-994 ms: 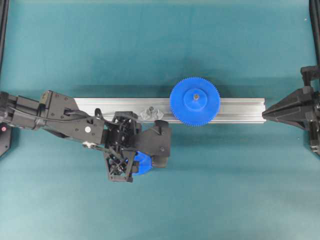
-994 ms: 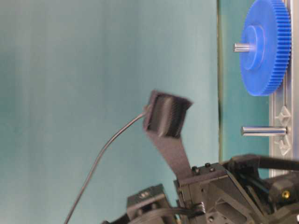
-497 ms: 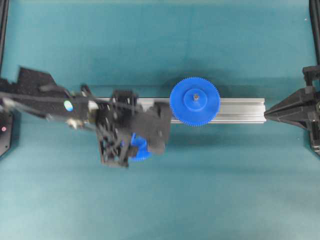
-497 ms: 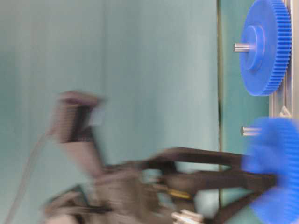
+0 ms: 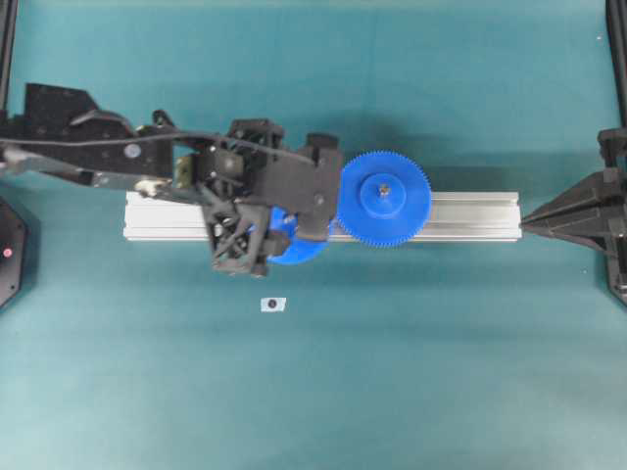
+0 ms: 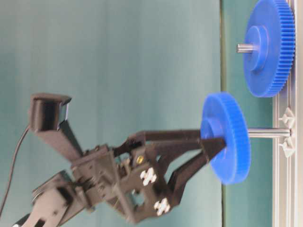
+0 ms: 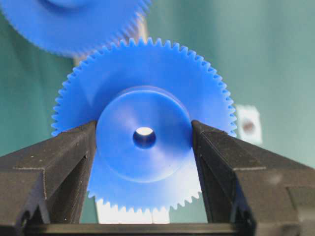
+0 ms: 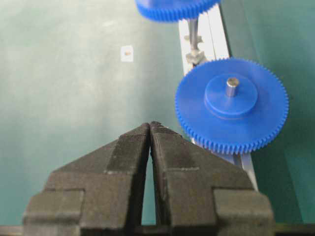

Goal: Find the location of the shaft and insert the small gear.
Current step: 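Lift the gear and carry it over the empty shaft on the rail, then align the gear bore with the shaft and push it down, meshing with large gear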

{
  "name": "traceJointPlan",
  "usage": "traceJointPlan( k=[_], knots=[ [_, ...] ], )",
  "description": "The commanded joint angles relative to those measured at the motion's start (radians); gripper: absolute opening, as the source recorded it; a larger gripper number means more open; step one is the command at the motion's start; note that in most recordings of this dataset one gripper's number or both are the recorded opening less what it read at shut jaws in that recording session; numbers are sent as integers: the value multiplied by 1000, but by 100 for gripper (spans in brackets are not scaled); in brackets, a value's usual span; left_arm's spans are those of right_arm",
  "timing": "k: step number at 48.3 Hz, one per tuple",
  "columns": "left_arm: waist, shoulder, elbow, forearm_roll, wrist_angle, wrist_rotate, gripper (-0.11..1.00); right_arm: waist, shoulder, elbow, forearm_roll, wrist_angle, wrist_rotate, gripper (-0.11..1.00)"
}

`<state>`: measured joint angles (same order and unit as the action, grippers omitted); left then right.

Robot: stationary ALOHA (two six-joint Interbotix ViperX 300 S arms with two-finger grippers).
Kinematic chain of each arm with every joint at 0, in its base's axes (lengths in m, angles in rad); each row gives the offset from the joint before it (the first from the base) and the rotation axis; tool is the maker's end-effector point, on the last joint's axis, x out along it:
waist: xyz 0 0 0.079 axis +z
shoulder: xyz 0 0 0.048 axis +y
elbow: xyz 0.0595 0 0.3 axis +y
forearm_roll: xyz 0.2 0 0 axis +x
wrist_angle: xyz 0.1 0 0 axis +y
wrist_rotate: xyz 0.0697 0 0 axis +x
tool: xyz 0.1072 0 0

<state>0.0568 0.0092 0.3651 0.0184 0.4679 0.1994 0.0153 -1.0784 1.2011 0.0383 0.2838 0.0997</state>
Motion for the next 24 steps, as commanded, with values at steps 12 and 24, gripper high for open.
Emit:
traceJointPlan(
  k=[12,24],
  knots=[
    [12,41,-23,3,-14,3,64,3,-6,-5,0,-5,9,12],
    [55,58,-29,3,-9,26,64,3,-12,-2,2,-5,9,12]
  ],
)
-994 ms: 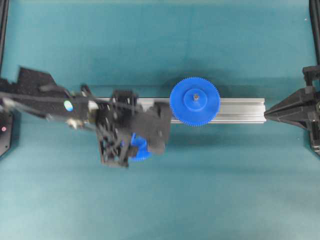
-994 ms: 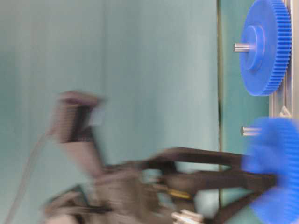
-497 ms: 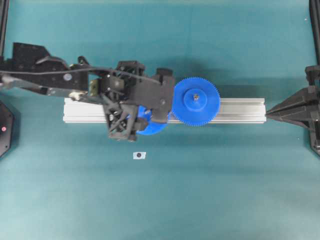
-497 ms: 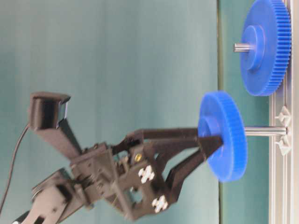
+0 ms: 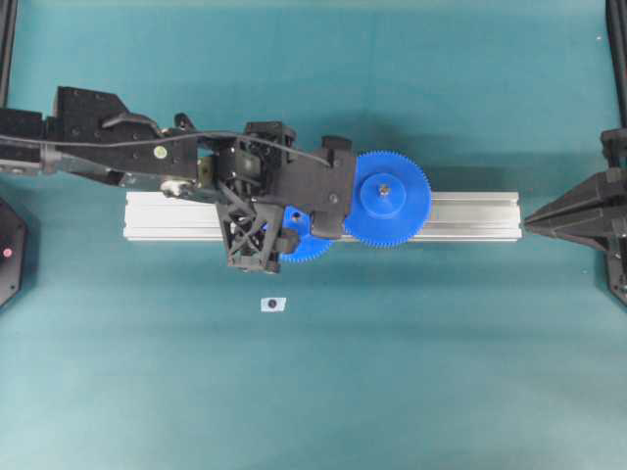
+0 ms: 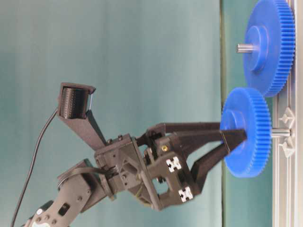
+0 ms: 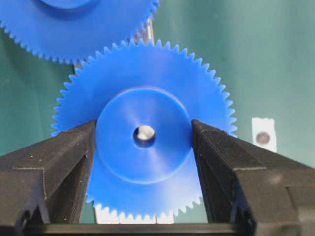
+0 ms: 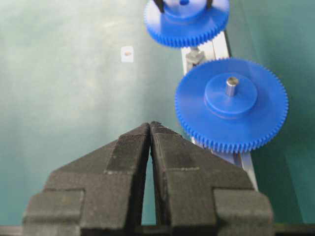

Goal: Find the location of the shaft and insert the small gear.
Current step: 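Align the gear bore with the shaft and push it down, meshing with large gear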

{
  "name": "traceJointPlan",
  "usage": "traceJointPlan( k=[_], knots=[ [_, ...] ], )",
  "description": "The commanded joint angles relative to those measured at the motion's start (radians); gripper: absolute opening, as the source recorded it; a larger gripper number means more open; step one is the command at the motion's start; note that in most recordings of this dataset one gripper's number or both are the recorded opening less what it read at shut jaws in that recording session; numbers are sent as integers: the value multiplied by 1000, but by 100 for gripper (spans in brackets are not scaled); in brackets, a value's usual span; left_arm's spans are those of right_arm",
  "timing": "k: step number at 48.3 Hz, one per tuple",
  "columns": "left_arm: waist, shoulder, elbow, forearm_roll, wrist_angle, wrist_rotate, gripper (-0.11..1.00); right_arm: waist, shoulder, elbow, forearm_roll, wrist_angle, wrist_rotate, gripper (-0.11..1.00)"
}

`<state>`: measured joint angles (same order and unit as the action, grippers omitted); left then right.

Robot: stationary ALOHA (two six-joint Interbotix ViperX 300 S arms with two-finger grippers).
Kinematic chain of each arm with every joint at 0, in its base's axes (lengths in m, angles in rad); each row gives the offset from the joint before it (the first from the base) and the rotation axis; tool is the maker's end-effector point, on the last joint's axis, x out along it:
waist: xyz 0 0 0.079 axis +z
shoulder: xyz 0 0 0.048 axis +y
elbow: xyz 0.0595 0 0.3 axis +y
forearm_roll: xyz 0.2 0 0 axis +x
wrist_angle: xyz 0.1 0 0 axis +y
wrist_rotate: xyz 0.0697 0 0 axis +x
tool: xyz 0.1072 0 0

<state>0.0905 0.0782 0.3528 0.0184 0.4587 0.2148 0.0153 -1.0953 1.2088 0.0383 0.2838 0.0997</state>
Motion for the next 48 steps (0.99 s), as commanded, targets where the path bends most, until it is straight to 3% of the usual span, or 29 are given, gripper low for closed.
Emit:
traceJointPlan(
  k=[1,19,48],
  knots=[
    [23,-11,-17,5,2,17,64,3,5,-9,2,-3,9,12],
    [38,-12,-31,5,155,67,64,3,0,-9,0,-5,9,12],
    [64,-3,-48,5,104,60,64,3,-9,-6,0,-3,9,12]
  ],
)
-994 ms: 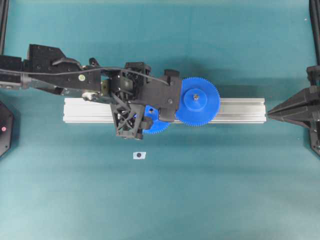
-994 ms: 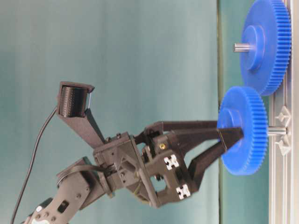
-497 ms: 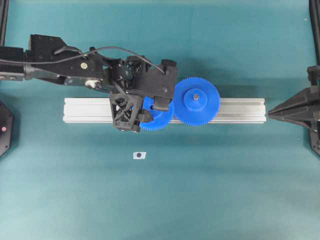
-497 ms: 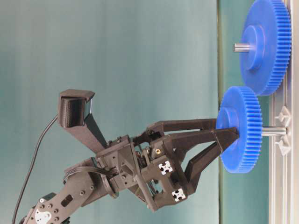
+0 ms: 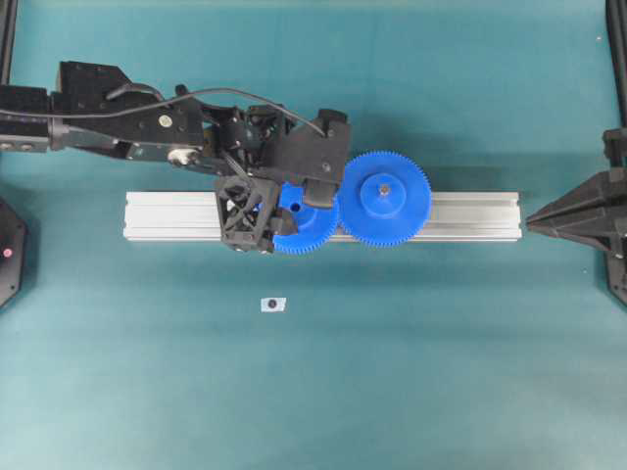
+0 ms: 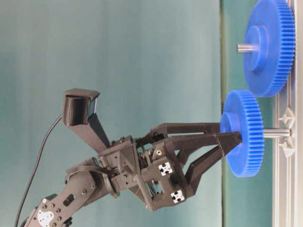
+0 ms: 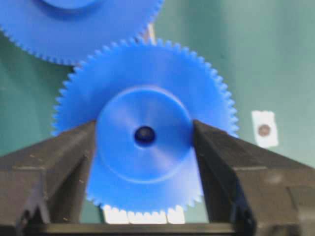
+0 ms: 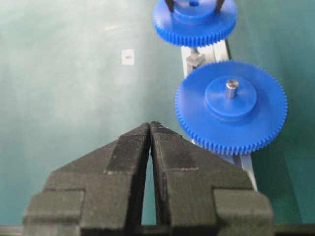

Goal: Find the location of the shaft and insert the small gear.
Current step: 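Align the gear bore with the shaft and push it down, meshing with large gear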

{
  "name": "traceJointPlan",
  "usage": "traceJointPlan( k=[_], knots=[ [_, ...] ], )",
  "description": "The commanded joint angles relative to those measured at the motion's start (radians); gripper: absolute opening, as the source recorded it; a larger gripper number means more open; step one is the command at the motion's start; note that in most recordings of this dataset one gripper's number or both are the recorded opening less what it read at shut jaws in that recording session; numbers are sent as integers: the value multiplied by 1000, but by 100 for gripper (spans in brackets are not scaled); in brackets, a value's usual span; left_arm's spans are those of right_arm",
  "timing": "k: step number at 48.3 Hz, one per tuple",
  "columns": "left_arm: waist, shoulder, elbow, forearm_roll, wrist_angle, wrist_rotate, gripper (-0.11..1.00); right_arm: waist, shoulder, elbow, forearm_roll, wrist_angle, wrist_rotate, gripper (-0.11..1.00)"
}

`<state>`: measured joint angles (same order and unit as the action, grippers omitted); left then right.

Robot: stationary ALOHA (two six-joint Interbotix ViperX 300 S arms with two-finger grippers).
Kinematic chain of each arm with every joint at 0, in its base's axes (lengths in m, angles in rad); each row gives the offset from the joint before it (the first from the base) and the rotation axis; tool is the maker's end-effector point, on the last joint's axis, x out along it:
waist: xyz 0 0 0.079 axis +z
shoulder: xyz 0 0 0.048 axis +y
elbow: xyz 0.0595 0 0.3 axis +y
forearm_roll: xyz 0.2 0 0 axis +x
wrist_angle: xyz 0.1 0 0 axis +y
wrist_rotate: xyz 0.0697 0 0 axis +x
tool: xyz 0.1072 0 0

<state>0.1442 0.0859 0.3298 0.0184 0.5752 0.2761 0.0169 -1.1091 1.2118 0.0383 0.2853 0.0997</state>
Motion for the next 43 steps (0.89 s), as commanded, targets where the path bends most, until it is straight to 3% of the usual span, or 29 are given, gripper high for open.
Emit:
traceJointPlan(
  k=[1,43],
  knots=[
    [11,-9,-23,5,-12,-3,64,2,5,-9,2,-6,9,12],
    [-11,3,-74,5,-20,-61,65,2,-2,-5,2,-6,9,12]
  ],
)
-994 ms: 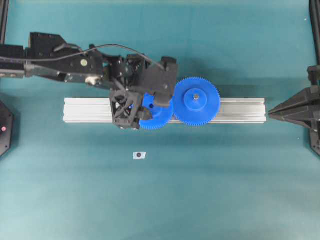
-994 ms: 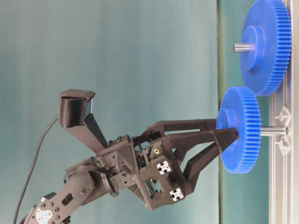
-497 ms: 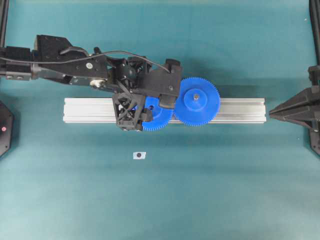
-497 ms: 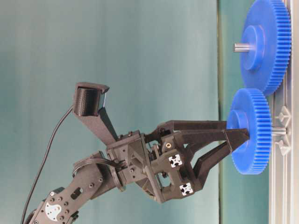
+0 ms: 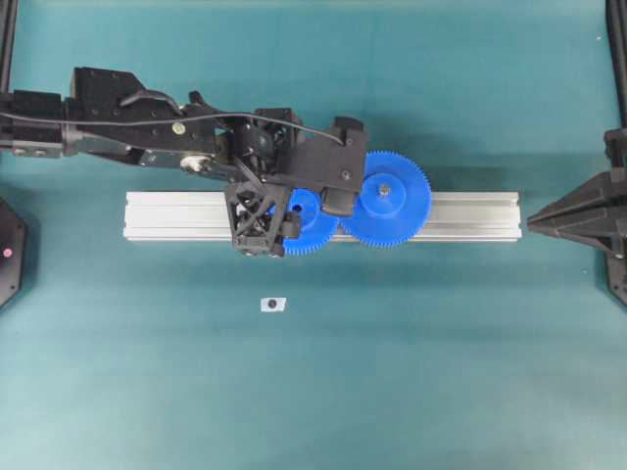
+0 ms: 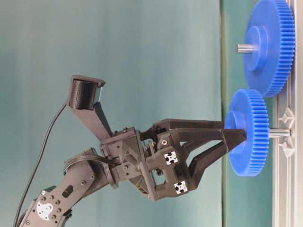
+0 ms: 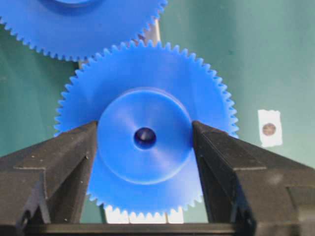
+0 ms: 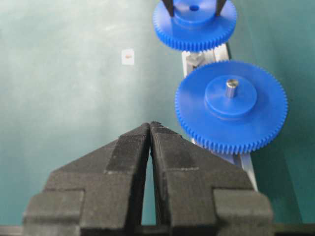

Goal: Find the location of the shaft and insert the small gear.
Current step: 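Align the gear bore with the shaft and push it down, meshing with large gear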

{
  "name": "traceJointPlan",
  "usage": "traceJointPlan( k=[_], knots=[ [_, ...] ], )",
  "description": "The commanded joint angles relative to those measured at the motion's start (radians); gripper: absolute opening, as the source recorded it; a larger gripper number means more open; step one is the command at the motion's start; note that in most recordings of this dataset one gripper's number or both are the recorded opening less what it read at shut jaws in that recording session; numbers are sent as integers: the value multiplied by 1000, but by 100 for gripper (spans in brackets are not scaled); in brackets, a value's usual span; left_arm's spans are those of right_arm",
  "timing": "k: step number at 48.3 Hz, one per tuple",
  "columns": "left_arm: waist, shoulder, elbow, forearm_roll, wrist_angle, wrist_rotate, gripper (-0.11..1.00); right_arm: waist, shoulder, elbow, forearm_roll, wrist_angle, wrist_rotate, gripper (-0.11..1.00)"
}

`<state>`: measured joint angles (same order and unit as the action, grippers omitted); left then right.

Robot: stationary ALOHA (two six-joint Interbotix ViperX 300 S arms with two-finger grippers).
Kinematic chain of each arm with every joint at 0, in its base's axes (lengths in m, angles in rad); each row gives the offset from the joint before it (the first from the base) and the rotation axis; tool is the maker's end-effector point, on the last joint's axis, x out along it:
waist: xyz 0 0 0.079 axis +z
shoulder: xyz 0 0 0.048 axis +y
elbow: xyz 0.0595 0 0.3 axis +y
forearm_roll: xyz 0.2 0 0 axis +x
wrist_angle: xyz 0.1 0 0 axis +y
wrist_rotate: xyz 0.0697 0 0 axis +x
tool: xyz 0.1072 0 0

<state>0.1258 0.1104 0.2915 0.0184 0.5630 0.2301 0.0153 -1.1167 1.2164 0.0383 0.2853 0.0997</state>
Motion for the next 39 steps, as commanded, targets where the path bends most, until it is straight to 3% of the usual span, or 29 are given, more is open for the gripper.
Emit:
traceJointPlan(
  k=[1,6,10,13,28,39],
  knots=[
    [6,-17,-34,5,-6,-21,65,3,6,-11,2,-6,9,12],
    [0,-2,-34,5,-5,-57,68,3,6,-11,0,-6,9,12],
    [-3,11,-35,5,-5,-87,84,3,6,-11,2,-6,9,12],
    [-8,12,-38,5,-5,-101,89,3,6,-11,0,-6,9,12],
    [-55,-55,-57,5,-15,-137,89,3,2,-9,0,-6,11,12],
    [-55,-120,57,5,-106,-215,88,3,2,-5,2,-9,9,12]
  ],
)
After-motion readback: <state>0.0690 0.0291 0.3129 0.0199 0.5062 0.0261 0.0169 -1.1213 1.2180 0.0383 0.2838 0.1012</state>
